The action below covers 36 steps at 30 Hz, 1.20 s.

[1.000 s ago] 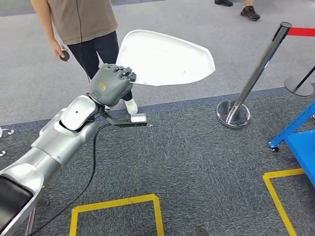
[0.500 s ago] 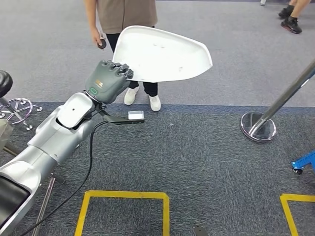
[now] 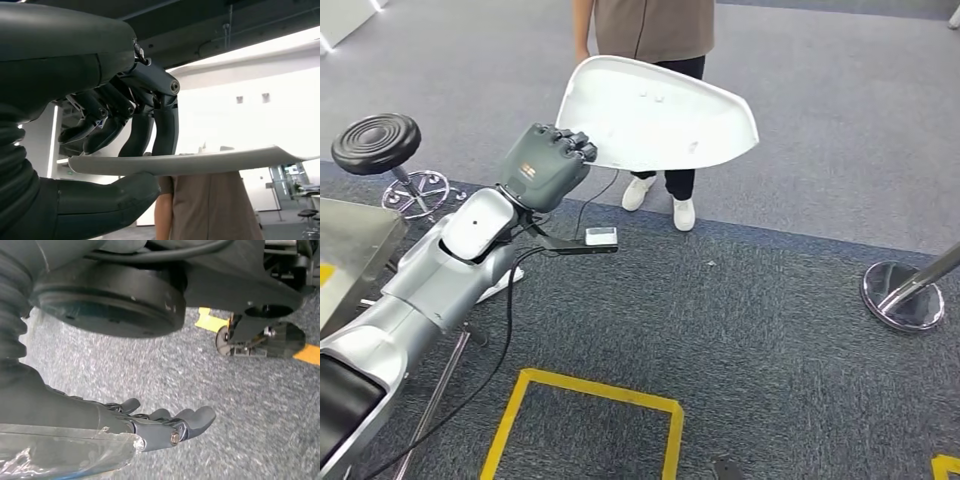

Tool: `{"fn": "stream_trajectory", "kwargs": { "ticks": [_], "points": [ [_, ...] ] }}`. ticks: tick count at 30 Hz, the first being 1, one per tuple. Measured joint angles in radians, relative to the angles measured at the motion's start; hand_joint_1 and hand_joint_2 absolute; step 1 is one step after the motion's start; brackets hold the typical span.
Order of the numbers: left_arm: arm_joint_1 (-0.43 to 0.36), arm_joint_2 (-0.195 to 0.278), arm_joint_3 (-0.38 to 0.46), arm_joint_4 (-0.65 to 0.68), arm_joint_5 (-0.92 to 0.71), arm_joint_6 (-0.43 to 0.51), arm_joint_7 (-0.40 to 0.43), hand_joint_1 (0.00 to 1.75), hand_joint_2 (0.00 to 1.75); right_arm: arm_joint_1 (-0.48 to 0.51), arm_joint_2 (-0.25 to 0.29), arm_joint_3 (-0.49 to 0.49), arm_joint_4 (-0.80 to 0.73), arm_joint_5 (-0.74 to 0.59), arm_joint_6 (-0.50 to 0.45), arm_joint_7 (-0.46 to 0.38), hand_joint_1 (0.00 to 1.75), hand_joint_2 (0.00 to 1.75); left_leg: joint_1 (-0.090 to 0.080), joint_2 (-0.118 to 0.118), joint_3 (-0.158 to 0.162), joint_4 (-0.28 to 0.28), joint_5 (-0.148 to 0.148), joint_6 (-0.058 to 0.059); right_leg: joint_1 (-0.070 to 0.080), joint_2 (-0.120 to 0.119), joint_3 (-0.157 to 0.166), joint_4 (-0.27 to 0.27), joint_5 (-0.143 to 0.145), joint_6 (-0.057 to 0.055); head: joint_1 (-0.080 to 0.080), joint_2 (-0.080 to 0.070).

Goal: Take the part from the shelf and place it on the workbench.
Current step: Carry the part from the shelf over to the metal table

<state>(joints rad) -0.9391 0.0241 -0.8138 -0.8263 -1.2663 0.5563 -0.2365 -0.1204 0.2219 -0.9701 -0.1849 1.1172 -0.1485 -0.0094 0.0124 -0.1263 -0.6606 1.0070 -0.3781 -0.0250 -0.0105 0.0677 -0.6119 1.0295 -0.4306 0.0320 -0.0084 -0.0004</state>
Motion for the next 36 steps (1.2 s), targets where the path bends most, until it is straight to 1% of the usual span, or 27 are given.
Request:
{"fn": "stream_trajectory", "kwargs": {
  "ticks": [1, 3, 5, 6, 7, 8, 10, 12, 14, 15, 17, 19, 20, 21, 22, 23, 25, 26, 27, 28, 29, 30, 32, 33, 34, 35, 36],
  "points": [
    [-0.001, 0.002, 0.0, 0.0, 0.0, 0.0, 0.0, 1.75, 1.75, -0.001, 0.0, 0.0, 0.0, 0.001, 0.0, 0.0, 0.0, 1.75, -0.002, 0.02, -0.009, 0.017, -0.014, -0.004, 0.0, -0.011, 0.003, -0.005, 0.003, -0.006, -0.003, 0.0],
    [-0.004, 0.003, 0.0, 0.0, 0.0, 0.0, 0.0, 1.75, 1.75, 0.0, 0.0, 0.0, 0.0, 0.002, -0.001, 0.0, 0.0, 1.75, -0.007, 0.077, -0.053, 0.112, -0.071, -0.008, 0.002, -0.037, 0.007, -0.011, 0.005, -0.016, -0.007, 0.0],
    [-0.003, 0.003, 0.0, 0.0, 0.0, 0.0, 0.0, 1.75, 1.75, 0.002, 0.0, 0.0, 0.0, 0.003, -0.001, 0.0, 0.0, 1.75, -0.007, 0.102, -0.113, 0.237, -0.121, -0.012, 0.004, -0.065, 0.008, -0.011, 0.003, -0.02, -0.009, 0.0],
    [-0.001, 0.003, 0.0, 0.0, 0.0, 0.0, 0.0, 1.75, 1.75, 0.001, 0.0, 0.0, 0.0, 0.004, -0.001, 0.0, 0.0, 1.75, -0.007, 0.107, -0.128, 0.266, -0.122, -0.014, 0.005, -0.078, 0.009, -0.011, 0.002, -0.021, -0.01, 0.0],
    [0.0, 0.003, 0.0, 0.0, 0.0, 0.0, 0.0, 1.75, 1.75, 0.001, 0.0, 0.0, 0.0, 0.005, -0.001, 0.0, 0.0, 1.75, -0.007, 0.111, -0.124, 0.259, -0.105, -0.014, 0.005, -0.091, 0.01, -0.011, 0.001, -0.021, -0.01, 0.0],
    [-0.001, 0.003, 0.0, 0.0, 0.0, 0.0, 0.0, 1.75, 1.75, 0.0, 0.0, 0.0, 0.0, 0.005, -0.001, 0.0, 0.0, 1.75, -0.007, 0.118, -0.101, 0.215, -0.075, -0.014, 0.005, -0.103, 0.012, -0.011, -0.001, -0.02, -0.01, 0.0],
    [-0.006, 0.002, 0.0, 0.0, 0.0, 0.0, 0.0, 1.75, 1.75, -0.001, 0.0, 0.0, 0.0, 0.006, -0.001, 0.0, 0.0, 1.75, -0.013, 0.158, -0.028, 0.084, -0.015, -0.008, 0.008, -0.124, 0.018, -0.009, -0.007, -0.014, -0.011, 0.0],
    [-0.013, 0.0, 0.0, 0.0, 0.0, 0.0, 0.0, 1.75, 1.75, -0.002, 0.0, 0.0, 0.0, 0.007, -0.001, 0.0, 0.0, 1.75, -0.021, 0.188, 0.014, 0.005, 0.0, 0.004, 0.016, -0.144, 0.021, -0.007, -0.013, -0.006, -0.011, 0.0],
    [-0.016, 0.0, 0.0, 0.0, 0.0, 0.0, 0.0, 1.75, 1.75, -0.003, 0.0, 0.0, 0.0, 0.008, -0.002, 0.0, 0.0, 1.75, -0.023, 0.172, 0.017, -0.009, -0.004, 0.017, 0.019, -0.168, 0.026, -0.008, -0.018, 0.002, -0.009, 0.0],
    [-0.015, 0.001, 0.001, 0.0, 0.0, 0.0, 0.0, 1.75, 1.75, -0.004, 0.0, 0.0, 0.0, 0.008, -0.002, 0.0, 0.0, 1.75, -0.021, 0.161, 0.018, -0.012, -0.003, 0.021, 0.017, -0.169, 0.027, -0.005, -0.023, 0.007, -0.008, 0.0],
    [-0.017, 0.001, 0.001, 0.0, 0.0, 0.0, 0.0, 1.75, 1.75, -0.007, 0.0, 0.0, 0.0, 0.009, -0.003, 0.0, 0.0, 1.75, -0.014, 0.139, 0.022, -0.016, 0.0, 0.031, 0.013, -0.134, 0.008, 0.045, -0.057, 0.018, -0.004, 0.0],
    [-0.017, -0.003, 0.0, 0.0, 0.0, 0.001, 0.0, 1.75, 1.75, -0.006, 0.0, 0.0, 0.0, 0.009, -0.003, -0.001, 0.0, 1.75, -0.01, 0.117, 0.023, -0.016, 0.0, 0.037, 0.009, -0.088, -0.054, 0.173, -0.116, 0.025, 0.001, 0.0],
    [-0.015, -0.004, 0.0, 0.0, 0.0, 0.001, 0.0, 1.75, 1.75, -0.006, 0.0, 0.0, 0.0, 0.009, -0.003, -0.002, 0.0, 1.75, -0.01, 0.105, 0.023, -0.016, 0.0, 0.039, 0.008, -0.078, -0.088, 0.238, -0.138, 0.027, 0.002, 0.0],
    [-0.013, -0.004, 0.0, 0.0, -0.001, 0.001, 0.0, 1.75, 1.75, -0.008, 0.0, -0.001, 0.0, 0.008, -0.003, -0.002, 0.0, 1.75, -0.01, 0.094, 0.023, -0.016, 0.0, 0.039, 0.008, -0.075, -0.11, 0.276, -0.143, 0.029, 0.003, 0.0],
    [-0.01, -0.004, -0.001, 0.0, -0.001, 0.001, 0.0, 1.75, 1.75, -0.01, 0.0, -0.001, 0.0, 0.008, -0.003, -0.002, 0.0, 1.75, -0.009, 0.082, 0.024, -0.015, 0.001, 0.038, 0.007, -0.073, -0.115, 0.275, -0.128, 0.029, 0.003, 0.0],
    [-0.009, -0.004, 0.0, 0.0, -0.001, 0.001, 0.0, 1.75, 1.75, -0.011, 0.0, -0.001, 0.0, 0.009, -0.003, -0.002, 0.0, 1.75, -0.008, 0.069, 0.024, -0.015, 0.001, 0.037, 0.005, -0.069, -0.1, 0.235, -0.096, 0.029, 0.003, 0.0],
    [-0.01, -0.004, 0.0, 0.0, -0.001, 0.002, 0.0, 1.75, 1.75, -0.009, 0.0, -0.001, 0.0, 0.01, -0.004, -0.001, 0.0, 1.75, -0.006, 0.043, 0.024, -0.011, 0.0, 0.029, -0.004, -0.033, -0.039, 0.1, -0.027, 0.031, 0.004, 0.0],
    [-0.011, -0.004, 0.0, 0.0, -0.001, 0.002, 0.0, 1.75, 1.75, -0.006, 0.0, -0.001, 0.0, 0.01, -0.004, 0.0, 0.0, 1.75, -0.005, 0.03, 0.02, -0.008, 0.001, 0.023, -0.008, -0.013, -0.012, 0.046, -0.009, 0.031, 0.003, 0.0],
    [-0.012, -0.004, 0.0, 0.0, -0.001, 0.002, 0.0, 1.75, 1.75, -0.005, 0.0, -0.001, 0.0, 0.01, -0.004, 0.0, 0.0, 1.75, -0.004, 0.019, 0.015, -0.007, 0.004, 0.016, -0.01, 0.002, 0.002, 0.016, -0.004, 0.029, 0.004, 0.0],
    [-0.012, -0.004, 0.0, 0.0, -0.001, 0.002, 0.0, 1.75, 1.75, -0.004, 0.0, -0.001, 0.0, 0.01, -0.004, 0.0, 0.0, 1.75, -0.003, 0.009, 0.01, -0.007, 0.008, 0.009, -0.01, 0.007, 0.006, 0.008, -0.008, 0.024, 0.004, 0.0],
    [-0.011, -0.002, 0.001, 0.0, -0.001, 0.002, 0.0, 1.75, 1.75, -0.004, 0.0, -0.001, 0.0, 0.01, -0.004, 0.0, 0.0, 1.75, 0.0, 0.0, 0.007, -0.009, 0.012, 0.003, -0.008, -0.001, 0.006, 0.006, -0.007, 0.017, 0.003, 0.0],
    [-0.01, 0.0, 0.001, 0.0, -0.001, 0.003, 0.0, 1.75, 1.75, -0.004, 0.0, -0.001, 0.0, 0.01, -0.004, 0.0, 0.0, 1.75, 0.001, 0.004, 0.005, -0.011, 0.012, -0.003, -0.007, -0.01, 0.006, 0.004, -0.004, 0.009, 0.004, 0.0],
    [-0.011, 0.004, 0.001, 0.0, -0.001, 0.003, 0.0, 1.75, 1.75, -0.005, 0.001, -0.001, 0.0, 0.011, -0.004, 0.0, 0.0, 1.75, -0.002, 0.049, -0.014, 0.023, -0.015, -0.01, -0.007, -0.029, 0.007, -0.001, 0.001, -0.006, -0.003, 0.0],
    [-0.012, 0.004, 0.001, 0.0, -0.001, 0.004, 0.0, 1.75, 1.75, -0.005, 0.001, -0.001, 0.0, 0.011, -0.004, -0.001, 0.0, 1.75, -0.005, 0.08, -0.036, 0.071, -0.045, -0.013, -0.006, -0.041, 0.007, -0.003, 0.002, -0.011, -0.007, 0.0],
    [-0.013, 0.004, 0.001, 0.0, -0.001, 0.004, 0.0, 1.75, 1.75, -0.004, 0.001, -0.001, 0.0, 0.012, -0.004, -0.001, 0.0, 1.75, -0.006, 0.101, -0.065, 0.136, -0.078, -0.015, -0.004, -0.053, 0.007, -0.004, 0.002, -0.015, -0.01, 0.0],
    [-0.012, 0.004, 0.001, 0.0, -0.001, 0.004, 0.0, 1.75, 1.75, -0.002, 0.001, -0.001, 0.0, 0.012, -0.003, -0.001, 0.0, 1.75, -0.006, 0.108, -0.096, 0.202, -0.107, -0.016, -0.003, -0.066, 0.007, -0.004, 0.001, -0.017, -0.011, 0.0],
    [-0.01, 0.004, 0.0, 0.0, -0.001, 0.004, -0.001, 1.75, 1.75, -0.002, 0.0, -0.001, 0.0, 0.013, -0.003, -0.001, 0.0, 1.75, -0.006, 0.11, -0.116, 0.25, -0.121, -0.016, -0.002, -0.08, 0.007, -0.004, 0.0, -0.018, -0.011, 0.0]
  ]
}}
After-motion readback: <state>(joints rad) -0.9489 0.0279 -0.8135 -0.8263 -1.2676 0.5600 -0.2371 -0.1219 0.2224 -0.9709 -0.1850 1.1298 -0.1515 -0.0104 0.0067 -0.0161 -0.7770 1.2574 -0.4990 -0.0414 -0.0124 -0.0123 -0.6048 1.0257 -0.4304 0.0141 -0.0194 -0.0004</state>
